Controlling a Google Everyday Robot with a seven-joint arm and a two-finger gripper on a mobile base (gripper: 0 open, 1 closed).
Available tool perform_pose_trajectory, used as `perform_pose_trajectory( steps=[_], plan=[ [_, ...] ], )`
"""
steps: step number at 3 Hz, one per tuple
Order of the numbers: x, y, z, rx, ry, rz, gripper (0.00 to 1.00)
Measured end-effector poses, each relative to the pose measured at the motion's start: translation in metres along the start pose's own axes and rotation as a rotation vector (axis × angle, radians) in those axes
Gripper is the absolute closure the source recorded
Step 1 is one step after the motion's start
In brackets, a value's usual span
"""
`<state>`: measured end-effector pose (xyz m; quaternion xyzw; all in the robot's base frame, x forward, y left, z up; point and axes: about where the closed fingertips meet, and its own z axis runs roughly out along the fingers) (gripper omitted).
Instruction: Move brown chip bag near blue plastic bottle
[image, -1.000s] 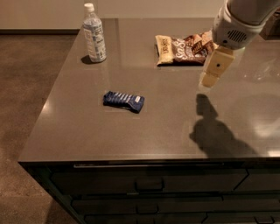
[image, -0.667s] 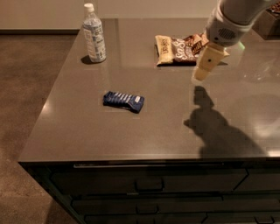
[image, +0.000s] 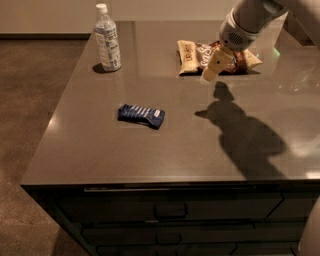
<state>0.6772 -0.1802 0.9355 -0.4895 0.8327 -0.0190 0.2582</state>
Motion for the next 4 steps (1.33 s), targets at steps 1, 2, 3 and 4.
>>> perform_pose_trajectory(
  steps=[1,2,3,4],
  plan=[
    [0.001,0.001,0.002,-0.001,0.006,0.004,0.00],
    [0.002,-0.016,0.015,0.033,0.001,0.096,0.00],
    [0.000,-0.040,0.025,0.066,-0.016,0.161,0.00],
    [-0.011,-0.055,0.048,0.061,-0.019,0.191,0.00]
  ],
)
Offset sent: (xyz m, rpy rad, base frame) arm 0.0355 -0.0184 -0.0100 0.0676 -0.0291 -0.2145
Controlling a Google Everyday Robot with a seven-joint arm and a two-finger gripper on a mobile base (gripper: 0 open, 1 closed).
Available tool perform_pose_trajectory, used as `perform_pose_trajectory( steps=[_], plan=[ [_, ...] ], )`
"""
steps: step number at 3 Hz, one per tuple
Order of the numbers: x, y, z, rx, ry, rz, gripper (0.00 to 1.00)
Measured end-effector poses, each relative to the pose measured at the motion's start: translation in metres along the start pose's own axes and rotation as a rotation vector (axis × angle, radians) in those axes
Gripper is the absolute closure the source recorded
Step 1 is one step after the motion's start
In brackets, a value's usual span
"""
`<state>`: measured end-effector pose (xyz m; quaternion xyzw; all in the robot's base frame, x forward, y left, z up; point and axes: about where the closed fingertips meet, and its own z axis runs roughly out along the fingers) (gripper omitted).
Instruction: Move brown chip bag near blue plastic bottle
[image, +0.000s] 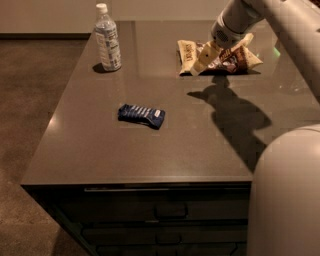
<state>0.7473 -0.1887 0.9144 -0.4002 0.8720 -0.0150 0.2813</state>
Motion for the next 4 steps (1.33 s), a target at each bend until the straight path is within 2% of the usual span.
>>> perform_pose_trajectory(
  steps=[1,2,4],
  plan=[
    [-0.017,-0.005,0.025,-0.018,-0.003,0.023,0.00],
    [-0.025,-0.006,0.046,-0.032,0.009,0.046,0.00],
    [-0.019,-0.013,0.073,-0.044,0.058,0.116,0.00]
  ],
)
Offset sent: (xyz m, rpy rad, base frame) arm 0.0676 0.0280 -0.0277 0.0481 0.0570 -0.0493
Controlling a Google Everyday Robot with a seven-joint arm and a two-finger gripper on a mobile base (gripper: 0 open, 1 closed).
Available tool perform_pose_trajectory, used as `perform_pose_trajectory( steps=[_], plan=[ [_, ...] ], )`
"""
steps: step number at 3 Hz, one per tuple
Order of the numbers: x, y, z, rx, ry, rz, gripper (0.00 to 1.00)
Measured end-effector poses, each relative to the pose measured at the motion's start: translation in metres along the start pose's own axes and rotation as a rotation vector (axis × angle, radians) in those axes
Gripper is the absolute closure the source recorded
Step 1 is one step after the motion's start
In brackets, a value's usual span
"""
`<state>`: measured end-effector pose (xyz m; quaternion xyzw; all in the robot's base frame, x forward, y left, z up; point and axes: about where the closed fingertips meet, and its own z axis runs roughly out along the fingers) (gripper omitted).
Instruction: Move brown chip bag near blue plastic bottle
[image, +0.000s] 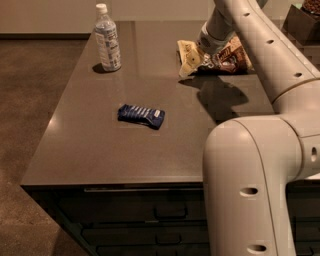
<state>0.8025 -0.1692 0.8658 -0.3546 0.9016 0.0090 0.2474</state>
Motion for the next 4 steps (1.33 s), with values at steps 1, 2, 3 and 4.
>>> perform_pose_trajectory(
  steps=[1,2,3,4],
  plan=[
    [0.000,-0.002,0.008,-0.009,0.009,0.030,0.15],
    [0.000,0.000,0.015,-0.023,0.024,0.054,0.37],
    [-0.010,0.006,0.013,-0.031,0.016,0.050,0.62],
    [-0.024,0.014,0.008,-0.040,0.000,0.026,0.85]
  ],
)
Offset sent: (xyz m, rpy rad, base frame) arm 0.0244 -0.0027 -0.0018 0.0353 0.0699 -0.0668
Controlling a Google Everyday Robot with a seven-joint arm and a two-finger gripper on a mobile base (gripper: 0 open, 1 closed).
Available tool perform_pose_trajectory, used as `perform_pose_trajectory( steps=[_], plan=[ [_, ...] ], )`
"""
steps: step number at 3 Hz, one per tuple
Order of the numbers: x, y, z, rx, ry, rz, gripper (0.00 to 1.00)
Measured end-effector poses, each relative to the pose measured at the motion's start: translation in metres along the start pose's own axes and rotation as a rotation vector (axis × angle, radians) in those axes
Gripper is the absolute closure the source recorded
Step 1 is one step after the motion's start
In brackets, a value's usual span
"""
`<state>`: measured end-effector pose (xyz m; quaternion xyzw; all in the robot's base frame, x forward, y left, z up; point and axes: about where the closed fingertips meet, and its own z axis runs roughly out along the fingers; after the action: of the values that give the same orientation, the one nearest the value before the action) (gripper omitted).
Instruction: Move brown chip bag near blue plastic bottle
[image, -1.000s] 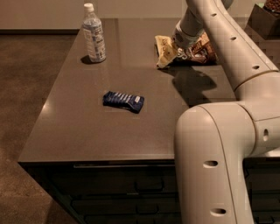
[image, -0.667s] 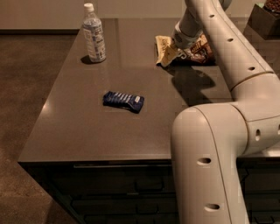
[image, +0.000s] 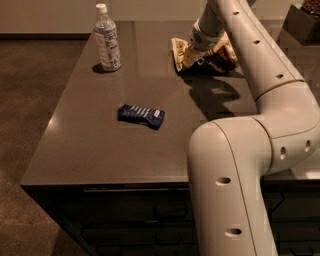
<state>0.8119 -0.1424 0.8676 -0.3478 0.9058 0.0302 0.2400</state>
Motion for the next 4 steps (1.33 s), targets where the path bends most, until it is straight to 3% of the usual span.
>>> perform_pose_trajectory(
  steps=[1,4],
  plan=[
    [-0.023,0.020,-0.006,-0.027,-0.026,-0.060,1.00],
    [-0.095,0.117,-0.023,-0.143,-0.077,-0.340,1.00]
  ],
)
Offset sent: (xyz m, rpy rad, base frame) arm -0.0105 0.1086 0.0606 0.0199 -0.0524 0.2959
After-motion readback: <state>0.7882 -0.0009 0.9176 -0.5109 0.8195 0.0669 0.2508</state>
